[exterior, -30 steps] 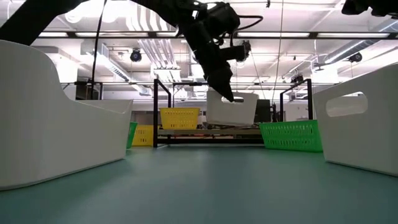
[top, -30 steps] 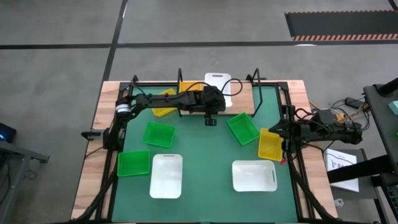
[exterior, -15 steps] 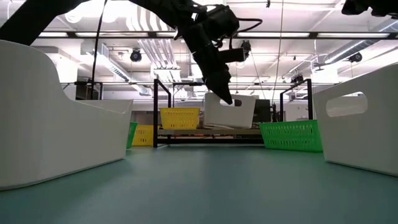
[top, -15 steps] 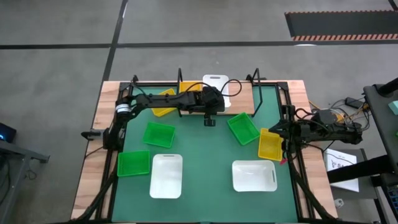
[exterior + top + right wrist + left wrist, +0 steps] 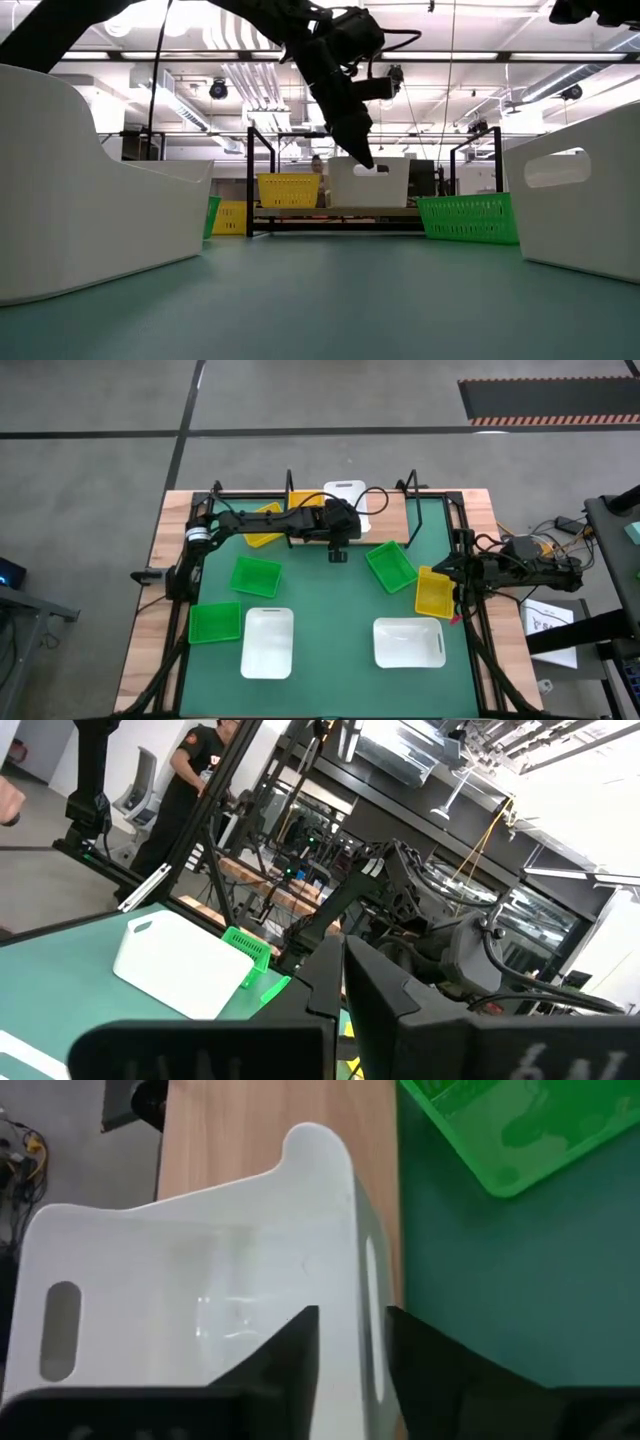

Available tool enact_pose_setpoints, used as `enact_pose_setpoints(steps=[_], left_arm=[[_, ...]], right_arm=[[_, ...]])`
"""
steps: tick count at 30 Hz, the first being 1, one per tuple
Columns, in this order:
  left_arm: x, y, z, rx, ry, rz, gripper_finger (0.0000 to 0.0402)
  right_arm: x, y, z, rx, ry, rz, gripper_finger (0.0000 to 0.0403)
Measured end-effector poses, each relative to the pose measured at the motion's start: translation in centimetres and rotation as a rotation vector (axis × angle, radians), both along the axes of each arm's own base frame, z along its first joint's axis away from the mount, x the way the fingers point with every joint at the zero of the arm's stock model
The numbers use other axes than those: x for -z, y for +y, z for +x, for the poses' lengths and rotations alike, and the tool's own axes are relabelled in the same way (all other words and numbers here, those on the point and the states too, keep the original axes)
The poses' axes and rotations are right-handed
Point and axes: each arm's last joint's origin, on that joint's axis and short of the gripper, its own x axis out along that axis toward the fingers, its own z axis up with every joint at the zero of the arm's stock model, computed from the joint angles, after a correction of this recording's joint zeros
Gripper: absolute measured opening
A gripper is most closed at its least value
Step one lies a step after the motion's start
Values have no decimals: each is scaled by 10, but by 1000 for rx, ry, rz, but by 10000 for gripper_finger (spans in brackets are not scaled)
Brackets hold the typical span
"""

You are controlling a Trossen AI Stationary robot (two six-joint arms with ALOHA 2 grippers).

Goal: Stack baskets on shelf by color
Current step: Put the bottom green bin on the shelf

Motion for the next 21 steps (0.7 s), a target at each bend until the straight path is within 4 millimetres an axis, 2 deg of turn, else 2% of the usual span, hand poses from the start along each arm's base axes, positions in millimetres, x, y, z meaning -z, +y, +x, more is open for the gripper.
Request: enact_pose_setpoints(steps=[5,12,17,21], left_arm=[[-13,-15,4,23,-27,21,132],[-43,-45,-5,34,-99,27,134],[-71,-92,-22,-4,-218,-152,134],[-70,-149,-38,-2,-251,-301,134]], right_arm=[[0,0,0,0,1,0,9],[0,0,0,0,2,1,9],[0,0,1,-1,8,4,9],[1,0,3,-1,20,6,9]])
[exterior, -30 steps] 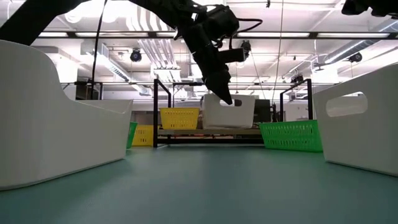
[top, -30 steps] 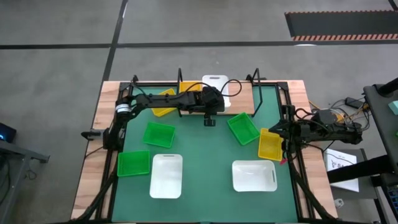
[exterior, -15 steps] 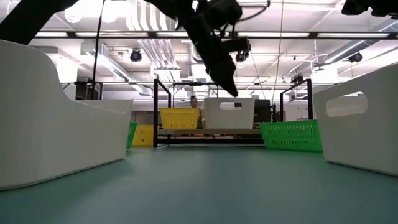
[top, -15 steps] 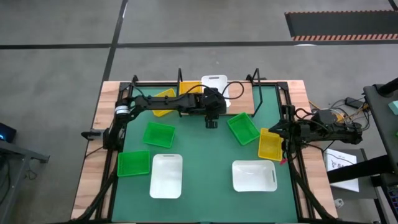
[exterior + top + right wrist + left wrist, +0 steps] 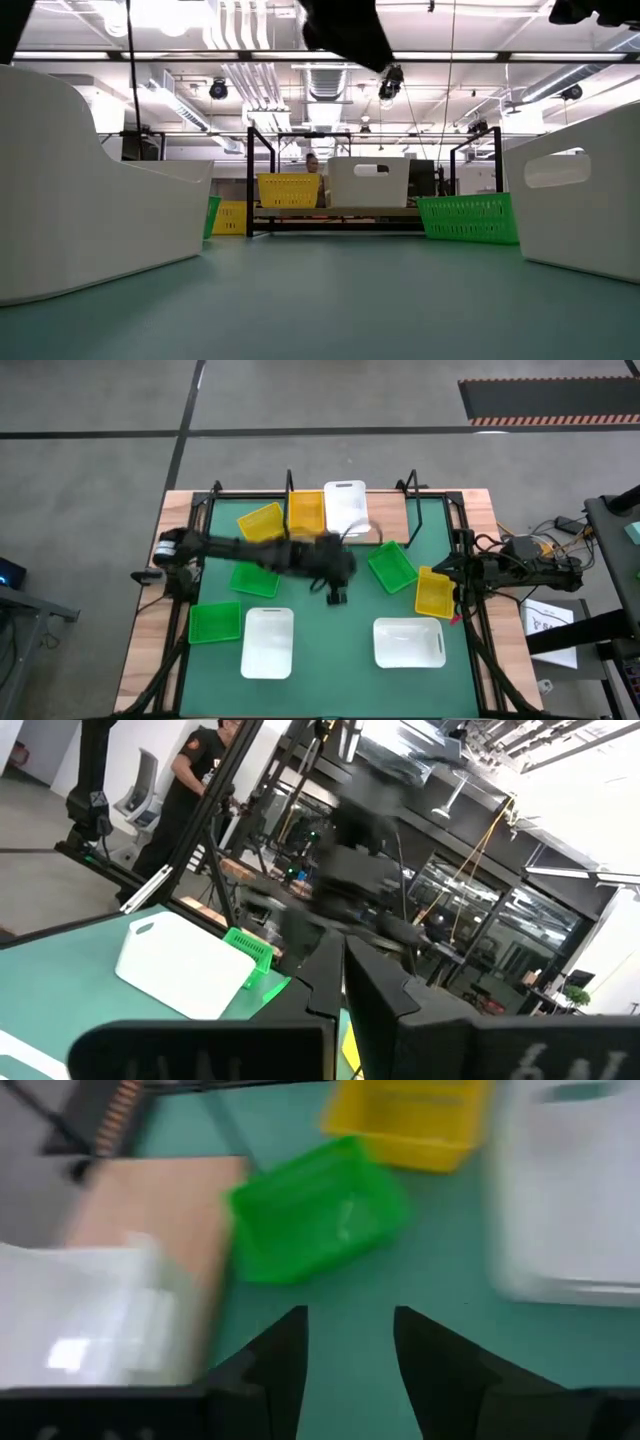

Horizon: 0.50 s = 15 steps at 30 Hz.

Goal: Stack baskets on shelf by color
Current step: Put the bottom green bin on the shelf

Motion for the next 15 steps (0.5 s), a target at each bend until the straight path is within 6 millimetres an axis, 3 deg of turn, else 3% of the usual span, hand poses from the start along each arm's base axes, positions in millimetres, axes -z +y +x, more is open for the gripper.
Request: enact_pose_setpoints(steps=[4,8,11,15], left_arm=[[11,-57,-21,-10,11,-164,134],[24,-100,-47,-74,87,-289,134],[29,-116,-66,-193,169,-357,134],[31,-116,-88,-397,307,-414,134]], right_arm=[[1,0,4,0,25,-1,9],[1,0,9,0,31,4,9],[-2,1,12,0,13,3,9],[-5,1,18,2,-11,-8,9]])
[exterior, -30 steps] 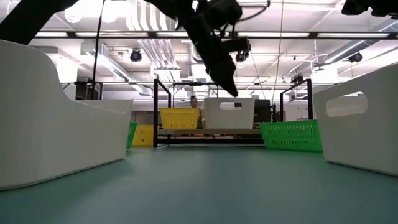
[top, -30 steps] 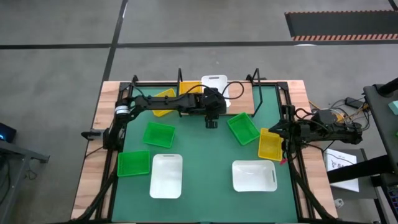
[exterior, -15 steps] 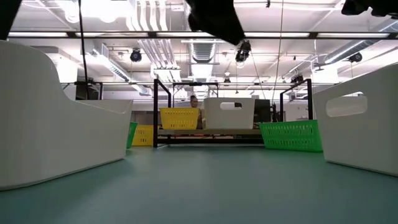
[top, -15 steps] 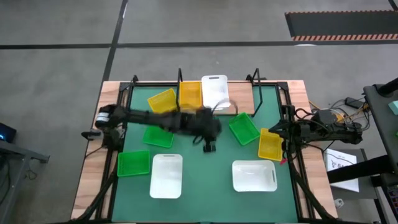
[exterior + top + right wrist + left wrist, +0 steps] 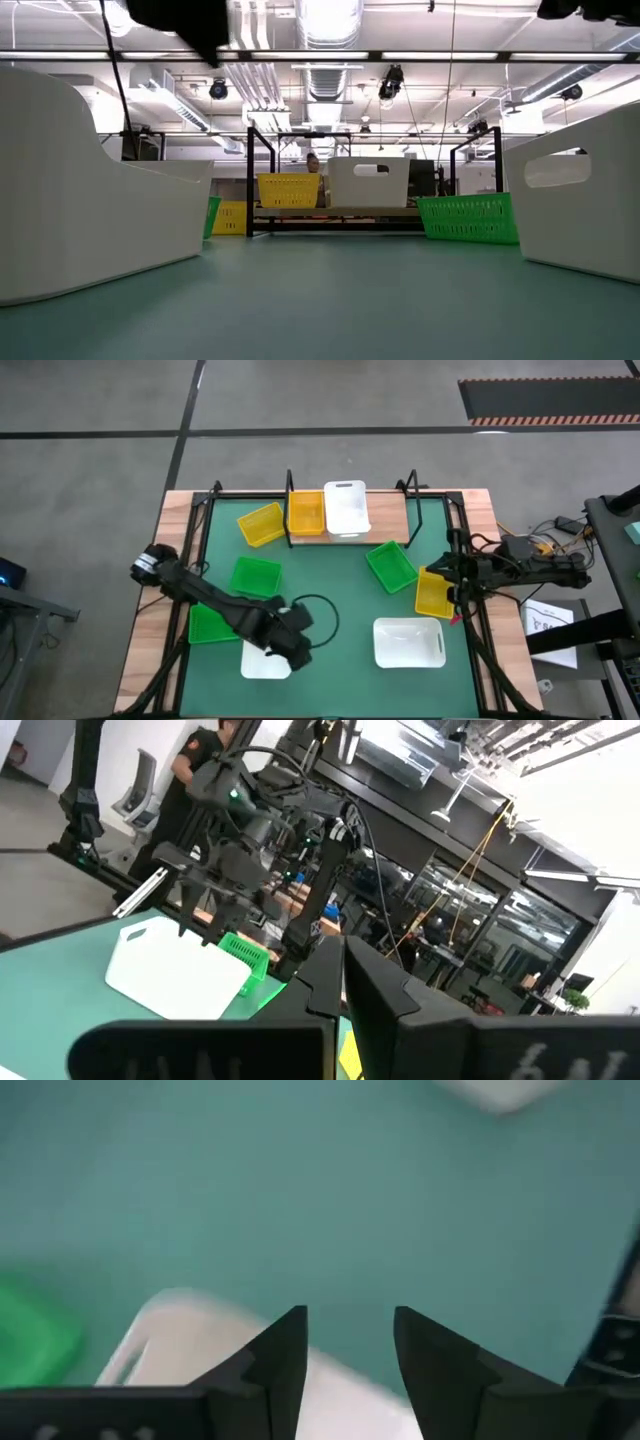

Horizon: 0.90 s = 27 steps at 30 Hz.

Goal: Stack baskets on shelf by color
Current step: Put the bottom green bin on the shelf

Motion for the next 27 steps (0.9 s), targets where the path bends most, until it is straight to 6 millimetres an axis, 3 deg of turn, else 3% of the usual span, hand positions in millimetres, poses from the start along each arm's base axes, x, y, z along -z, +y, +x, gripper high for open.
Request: enact_pose_setpoints(steps=[7,18,22,27], left_arm=[[-4,9,-31,-116,293,-139,134],[-10,9,-54,-211,443,-167,134],[-2,-7,-68,-103,526,-170,134],[8,-29,-105,83,662,-96,134]], right_arm=[[4,1,12,0,57,-3,9],[8,1,25,9,115,-17,9],[9,1,26,9,125,-14,9],[9,1,26,8,123,-3,9]])
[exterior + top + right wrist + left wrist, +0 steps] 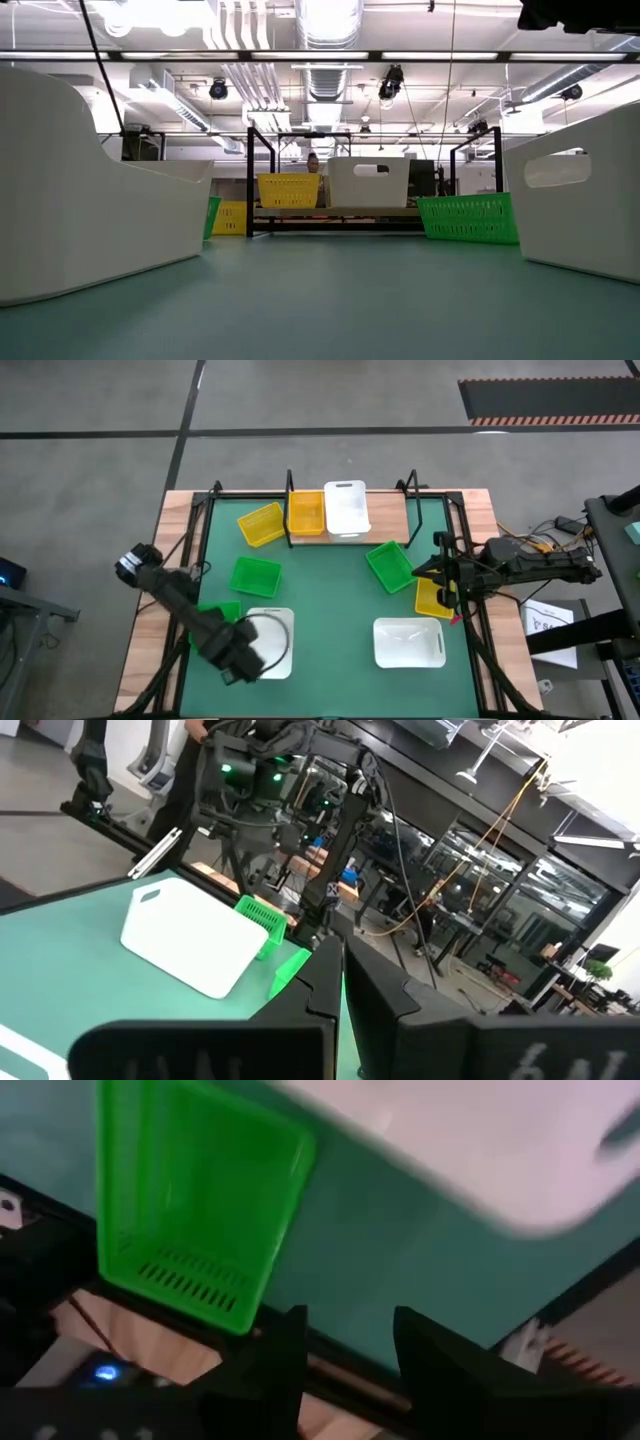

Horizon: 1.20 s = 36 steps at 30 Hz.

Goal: Stack baskets on shelf by color
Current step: Put the bottom green bin on the shelf

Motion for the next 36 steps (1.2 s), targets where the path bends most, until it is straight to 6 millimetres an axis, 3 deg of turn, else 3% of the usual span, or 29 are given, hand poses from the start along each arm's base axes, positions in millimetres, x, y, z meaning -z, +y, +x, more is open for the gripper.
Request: enact_pose_setpoints(steps=[10,26,36], left_arm=[[28,-11,-10,-7,-48,-8,134],[63,2,-22,77,2,89,134],[96,14,-32,113,19,151,134]], right_arm=[[-3,0,0,-3,-26,40,9],[-3,0,-1,-4,-24,55,9],[-3,0,-1,-4,-15,69,9]])
